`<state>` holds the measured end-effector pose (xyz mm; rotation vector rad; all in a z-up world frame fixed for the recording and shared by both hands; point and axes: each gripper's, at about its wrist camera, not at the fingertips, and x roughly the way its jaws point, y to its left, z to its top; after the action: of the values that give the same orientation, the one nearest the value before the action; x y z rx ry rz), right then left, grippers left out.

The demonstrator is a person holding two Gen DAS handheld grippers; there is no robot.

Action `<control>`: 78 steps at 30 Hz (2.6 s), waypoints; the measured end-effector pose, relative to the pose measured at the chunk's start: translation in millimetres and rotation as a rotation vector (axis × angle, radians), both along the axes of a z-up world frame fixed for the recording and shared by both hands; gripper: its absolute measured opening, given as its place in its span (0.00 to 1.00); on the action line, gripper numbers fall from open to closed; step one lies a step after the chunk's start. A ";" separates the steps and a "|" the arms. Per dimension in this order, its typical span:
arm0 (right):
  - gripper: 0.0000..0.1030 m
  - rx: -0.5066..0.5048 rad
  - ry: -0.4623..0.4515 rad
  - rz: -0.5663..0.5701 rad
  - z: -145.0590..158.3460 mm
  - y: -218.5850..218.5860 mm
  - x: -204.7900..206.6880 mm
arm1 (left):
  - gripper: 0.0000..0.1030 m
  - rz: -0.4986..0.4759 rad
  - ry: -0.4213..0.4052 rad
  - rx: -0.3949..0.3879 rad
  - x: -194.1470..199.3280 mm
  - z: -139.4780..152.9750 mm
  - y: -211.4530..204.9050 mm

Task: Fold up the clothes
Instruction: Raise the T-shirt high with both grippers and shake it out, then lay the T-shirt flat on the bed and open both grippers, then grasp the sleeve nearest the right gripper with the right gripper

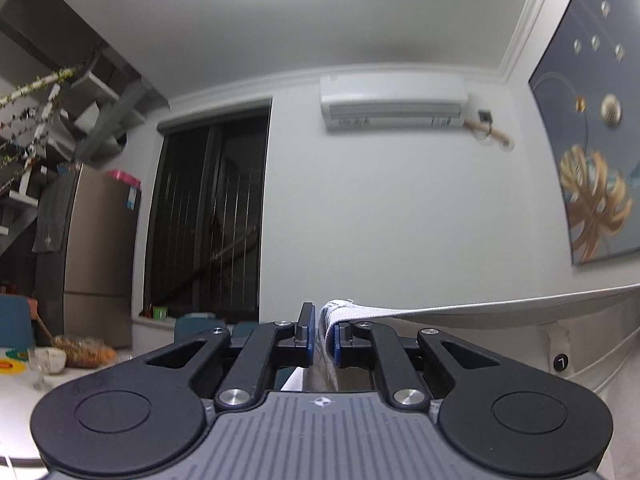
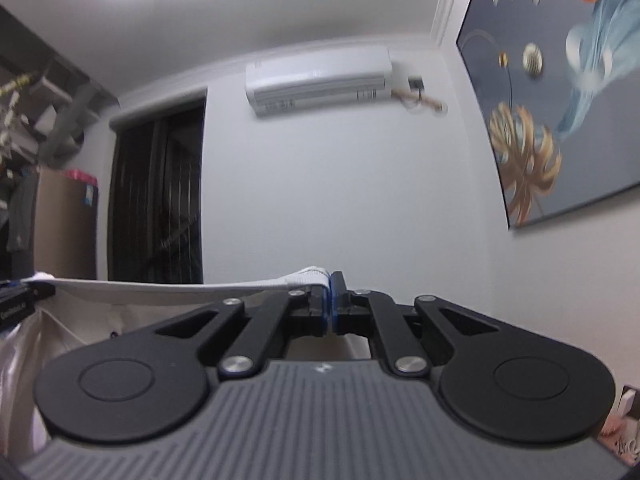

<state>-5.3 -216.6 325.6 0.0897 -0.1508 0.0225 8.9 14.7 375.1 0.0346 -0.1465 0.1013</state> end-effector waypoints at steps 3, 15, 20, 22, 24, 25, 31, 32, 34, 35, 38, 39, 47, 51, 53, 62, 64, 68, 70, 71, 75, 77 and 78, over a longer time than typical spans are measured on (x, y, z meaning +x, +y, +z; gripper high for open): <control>0.04 -0.005 0.083 -0.005 -41.4 5.7 63.4 | 0.12 0.025 0.070 0.003 69.5 -50.9 6.8; 0.04 -0.052 0.397 -0.047 -285.8 23.8 384.6 | 0.17 0.068 0.377 -0.053 403.3 -333.8 21.7; 0.04 -0.040 0.571 -0.049 -415.1 22.3 503.2 | 0.17 0.049 0.609 -0.090 520.5 -486.4 24.5; 0.04 0.000 0.649 -0.031 -458.9 16.2 529.1 | 0.17 0.038 0.682 -0.099 544.3 -525.3 28.5; 0.05 0.051 0.730 -0.007 -491.9 9.6 547.2 | 0.17 0.027 0.755 -0.107 568.1 -564.1 32.5; 0.06 0.077 0.768 0.007 -503.6 7.6 552.2 | 0.17 0.034 0.787 -0.108 572.8 -575.3 32.7; 0.30 0.141 0.912 0.083 -509.4 2.5 563.1 | 0.27 0.003 0.869 -0.021 586.1 -592.8 30.7; 0.40 0.162 0.927 0.104 -506.0 1.6 562.9 | 0.35 -0.014 0.892 -0.010 585.9 -591.0 29.4; 0.84 0.208 0.920 0.142 -494.0 -0.7 555.3 | 0.70 -0.054 0.916 0.000 577.4 -568.3 32.3; 0.84 0.224 0.902 0.156 -486.2 -1.1 548.0 | 0.78 -0.067 0.913 0.007 564.9 -556.5 32.4; 0.84 0.230 0.878 0.180 -461.6 1.2 516.8 | 0.89 -0.111 0.908 0.020 517.5 -517.8 30.8; 0.84 0.226 0.871 0.183 -452.7 1.4 502.6 | 0.89 -0.128 0.906 0.012 500.4 -507.0 34.7; 0.84 0.165 0.781 0.188 -396.4 -4.2 336.7 | 0.90 -0.178 0.832 -0.107 309.9 -431.9 53.5; 0.84 0.213 0.742 0.195 -377.3 -18.4 249.9 | 0.90 -0.167 0.807 -0.157 210.5 -419.7 57.8; 0.84 0.241 0.730 0.189 -371.9 -29.9 211.6 | 0.90 -0.153 0.820 -0.209 170.1 -423.6 63.5; 0.84 0.408 0.773 0.127 -395.0 -87.4 120.4 | 0.90 -0.146 0.886 -0.245 69.1 -446.3 57.9; 0.77 0.508 0.784 0.147 -401.4 -98.6 123.4 | 0.90 -0.161 0.868 -0.218 65.1 -444.4 49.6; 0.69 0.740 0.773 0.157 -419.4 -119.2 130.7 | 0.90 -0.189 0.842 -0.197 70.5 -446.2 36.0; 0.69 0.857 0.773 0.160 -432.1 -127.8 140.3 | 0.90 -0.199 0.847 -0.234 74.9 -450.2 35.7; 0.69 0.918 0.773 0.157 -438.8 -132.0 147.0 | 0.90 -0.200 0.855 -0.258 78.5 -452.6 36.1; 0.70 1.150 0.762 0.125 -470.2 -144.0 183.2 | 0.90 -0.194 0.886 -0.353 94.0 -466.3 39.6; 0.70 1.255 0.762 0.104 -491.0 -147.8 204.6 | 0.90 -0.191 0.899 -0.398 102.6 -473.7 41.5; 0.70 1.294 0.766 0.091 -502.4 -148.0 215.6 | 0.90 -0.190 0.906 -0.414 108.0 -477.8 42.2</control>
<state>210.3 -364.5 -176.7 1.3786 0.6329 -0.0230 116.9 56.9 -102.7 -0.3443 0.7764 -0.0812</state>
